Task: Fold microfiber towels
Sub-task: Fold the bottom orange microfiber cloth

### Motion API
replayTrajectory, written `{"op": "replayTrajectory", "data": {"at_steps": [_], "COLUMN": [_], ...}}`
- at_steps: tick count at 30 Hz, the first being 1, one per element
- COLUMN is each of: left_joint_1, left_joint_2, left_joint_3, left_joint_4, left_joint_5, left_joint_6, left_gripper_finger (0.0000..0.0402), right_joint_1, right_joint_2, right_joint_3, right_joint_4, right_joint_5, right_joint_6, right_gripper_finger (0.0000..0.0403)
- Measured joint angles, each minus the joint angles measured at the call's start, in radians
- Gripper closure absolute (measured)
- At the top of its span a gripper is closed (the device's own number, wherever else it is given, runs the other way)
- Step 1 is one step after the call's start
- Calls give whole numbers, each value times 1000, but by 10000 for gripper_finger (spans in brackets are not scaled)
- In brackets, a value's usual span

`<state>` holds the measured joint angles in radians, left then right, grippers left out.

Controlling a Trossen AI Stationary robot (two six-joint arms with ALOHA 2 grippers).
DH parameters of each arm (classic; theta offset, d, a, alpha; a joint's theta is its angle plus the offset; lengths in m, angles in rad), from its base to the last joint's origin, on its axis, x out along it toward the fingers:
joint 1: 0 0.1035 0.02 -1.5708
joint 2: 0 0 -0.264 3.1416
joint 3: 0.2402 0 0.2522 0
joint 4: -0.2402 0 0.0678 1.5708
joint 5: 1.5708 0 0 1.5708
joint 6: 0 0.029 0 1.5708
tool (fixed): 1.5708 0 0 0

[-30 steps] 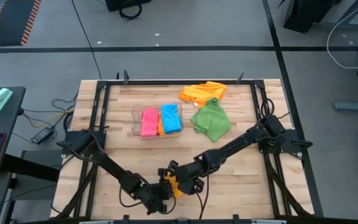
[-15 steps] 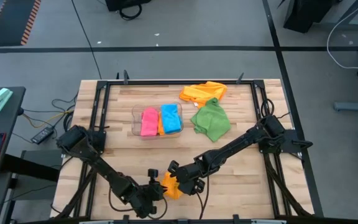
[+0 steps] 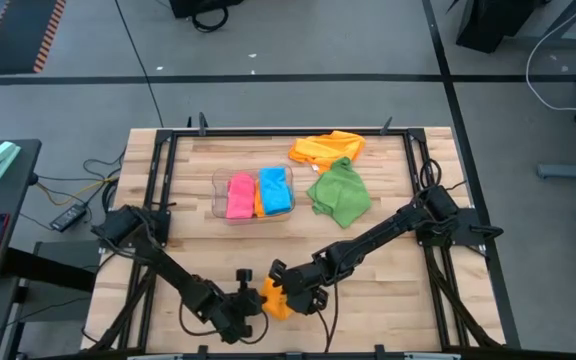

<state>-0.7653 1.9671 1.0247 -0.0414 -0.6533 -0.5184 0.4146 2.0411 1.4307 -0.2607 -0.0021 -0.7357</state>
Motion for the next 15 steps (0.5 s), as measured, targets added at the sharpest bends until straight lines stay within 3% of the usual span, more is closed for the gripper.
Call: {"op": "replayTrajectory", "data": {"at_steps": [15], "left_joint_1": [2], "left_joint_2": [23], "left_joint_3": [-18], "left_joint_4": [71], "left_joint_5": [-46], "left_joint_6": [59], "left_gripper_finger": [384], "right_joint_1": [-10], "right_joint_2": [1], "right_joint_3": [6], "right_joint_4": [117], "right_joint_5": [-52], "right_joint_6": [-169], "right_gripper_finger": [360]}}
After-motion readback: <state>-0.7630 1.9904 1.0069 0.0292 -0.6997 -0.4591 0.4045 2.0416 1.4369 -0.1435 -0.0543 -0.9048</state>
